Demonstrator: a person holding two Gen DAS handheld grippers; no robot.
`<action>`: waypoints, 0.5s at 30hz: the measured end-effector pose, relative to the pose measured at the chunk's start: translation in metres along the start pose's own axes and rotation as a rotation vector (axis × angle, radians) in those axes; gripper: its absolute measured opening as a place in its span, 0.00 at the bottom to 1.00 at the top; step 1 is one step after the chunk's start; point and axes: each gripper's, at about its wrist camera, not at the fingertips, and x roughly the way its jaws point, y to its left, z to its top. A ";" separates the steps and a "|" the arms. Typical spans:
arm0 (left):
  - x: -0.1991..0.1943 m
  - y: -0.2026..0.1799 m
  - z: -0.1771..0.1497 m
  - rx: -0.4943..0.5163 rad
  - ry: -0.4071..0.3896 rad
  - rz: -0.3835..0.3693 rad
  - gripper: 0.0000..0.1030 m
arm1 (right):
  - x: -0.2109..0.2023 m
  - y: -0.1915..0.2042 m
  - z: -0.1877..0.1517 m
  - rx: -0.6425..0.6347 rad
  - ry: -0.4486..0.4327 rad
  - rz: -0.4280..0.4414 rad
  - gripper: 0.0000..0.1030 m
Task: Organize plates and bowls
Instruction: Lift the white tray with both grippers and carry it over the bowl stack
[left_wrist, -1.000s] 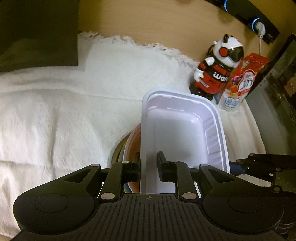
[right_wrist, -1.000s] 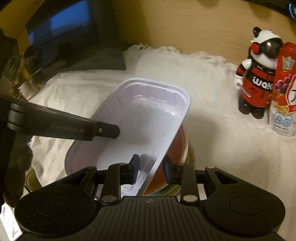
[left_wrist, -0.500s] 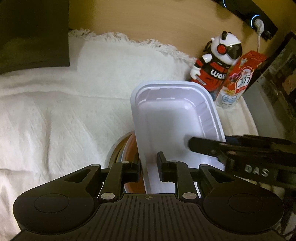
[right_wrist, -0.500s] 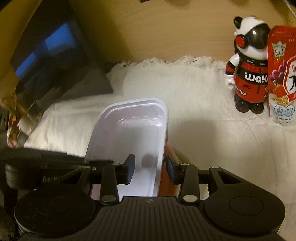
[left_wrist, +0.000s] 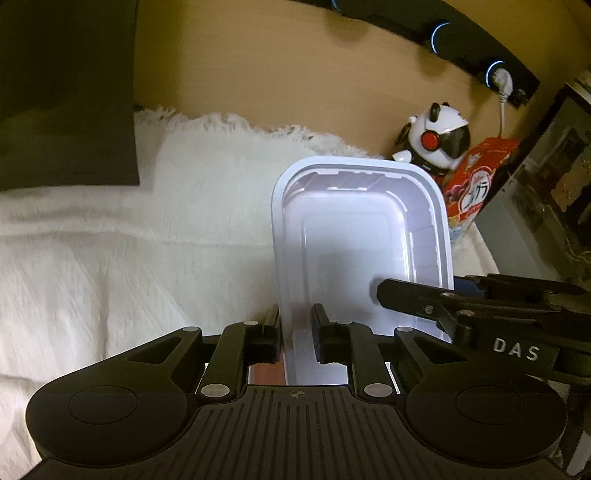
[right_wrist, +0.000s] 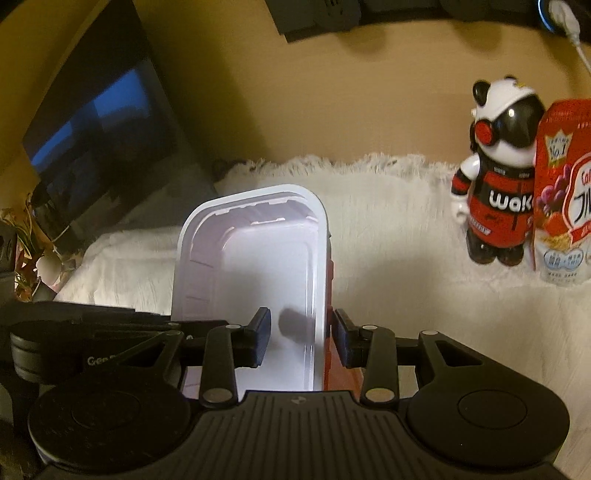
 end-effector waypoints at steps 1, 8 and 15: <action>0.002 0.002 -0.001 -0.004 0.005 -0.001 0.18 | -0.001 0.000 -0.001 -0.006 0.001 0.004 0.36; 0.016 0.007 -0.017 0.001 0.037 0.009 0.17 | 0.009 -0.002 -0.013 -0.018 0.056 -0.006 0.36; 0.020 0.011 -0.019 0.001 0.036 0.007 0.17 | 0.016 0.002 -0.015 -0.035 0.069 -0.009 0.36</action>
